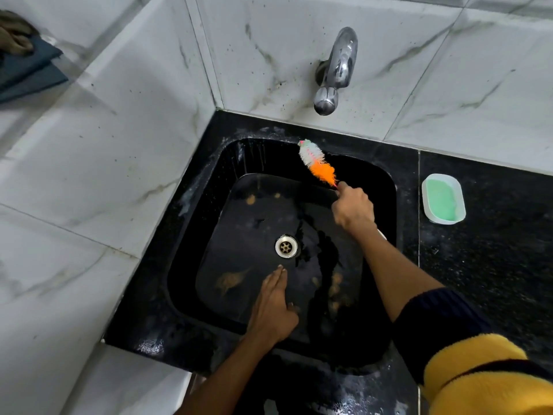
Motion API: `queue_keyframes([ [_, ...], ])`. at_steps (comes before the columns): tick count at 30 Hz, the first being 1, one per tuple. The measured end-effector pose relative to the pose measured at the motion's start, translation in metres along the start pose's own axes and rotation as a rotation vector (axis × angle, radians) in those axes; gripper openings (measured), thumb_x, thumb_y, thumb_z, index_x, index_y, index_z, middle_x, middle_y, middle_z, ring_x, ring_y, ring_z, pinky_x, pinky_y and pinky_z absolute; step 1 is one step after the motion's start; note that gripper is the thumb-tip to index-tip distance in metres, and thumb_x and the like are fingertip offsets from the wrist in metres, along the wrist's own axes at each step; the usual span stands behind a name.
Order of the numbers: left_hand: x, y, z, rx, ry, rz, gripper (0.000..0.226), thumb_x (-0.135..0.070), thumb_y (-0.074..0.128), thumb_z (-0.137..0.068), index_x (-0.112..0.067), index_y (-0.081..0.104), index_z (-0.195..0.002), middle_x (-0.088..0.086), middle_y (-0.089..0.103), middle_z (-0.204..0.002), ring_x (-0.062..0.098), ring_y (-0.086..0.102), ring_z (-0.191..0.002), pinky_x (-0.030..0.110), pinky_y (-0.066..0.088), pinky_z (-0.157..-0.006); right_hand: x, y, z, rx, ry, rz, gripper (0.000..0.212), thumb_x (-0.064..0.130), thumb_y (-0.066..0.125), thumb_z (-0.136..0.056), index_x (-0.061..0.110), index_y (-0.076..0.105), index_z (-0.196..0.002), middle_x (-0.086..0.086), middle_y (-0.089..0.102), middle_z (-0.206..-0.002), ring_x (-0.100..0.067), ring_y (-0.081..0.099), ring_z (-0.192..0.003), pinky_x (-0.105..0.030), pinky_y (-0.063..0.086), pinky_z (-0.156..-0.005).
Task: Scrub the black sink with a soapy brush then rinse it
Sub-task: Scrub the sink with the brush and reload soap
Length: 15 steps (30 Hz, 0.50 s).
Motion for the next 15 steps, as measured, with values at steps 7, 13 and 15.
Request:
queue_keyframes([
  [7, -0.002, 0.001, -0.001, -0.011, 0.007, -0.001, 0.079, -0.016, 0.055, -0.089, -0.012, 0.016, -0.158, -0.004, 0.009, -0.166, 0.013, 0.006, -0.152, 0.022, 0.01, -0.119, -0.051, 0.013, 0.038, -0.069, 0.375, -0.259, 0.022, 0.02, 0.044, -0.091, 0.013, 0.058, -0.106, -0.016, 0.062, -0.101, -0.039, 0.059, -0.095, -0.039, 0.043, -0.073],
  [13, -0.004, 0.001, 0.0, 0.006, 0.018, -0.038, 0.08, -0.018, 0.055, -0.088, -0.012, 0.015, -0.158, -0.002, 0.009, -0.166, 0.015, 0.007, -0.152, 0.024, 0.011, -0.119, -0.014, 0.012, 0.022, -0.01, 0.147, -0.128, 0.016, 0.017, 0.043, -0.091, 0.013, 0.055, -0.101, -0.014, 0.061, -0.093, -0.037, 0.059, -0.086, -0.038, 0.046, -0.068],
  [15, -0.004, 0.001, 0.001, 0.0, 0.021, -0.044, 0.08, -0.019, 0.055, -0.088, -0.013, 0.016, -0.158, -0.003, 0.009, -0.166, 0.015, 0.007, -0.152, 0.022, 0.01, -0.118, -0.001, 0.003, 0.006, -0.005, 0.057, -0.007, 0.018, 0.013, 0.045, -0.087, 0.011, 0.055, -0.101, -0.016, 0.061, -0.093, -0.039, 0.059, -0.087, -0.04, 0.048, -0.069],
])
Point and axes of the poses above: each hand's wrist, its own z-axis away from the middle knuckle, its own y-axis out of the palm, x = y × z, the point moved 5 cm from there along -z, towards the middle knuckle
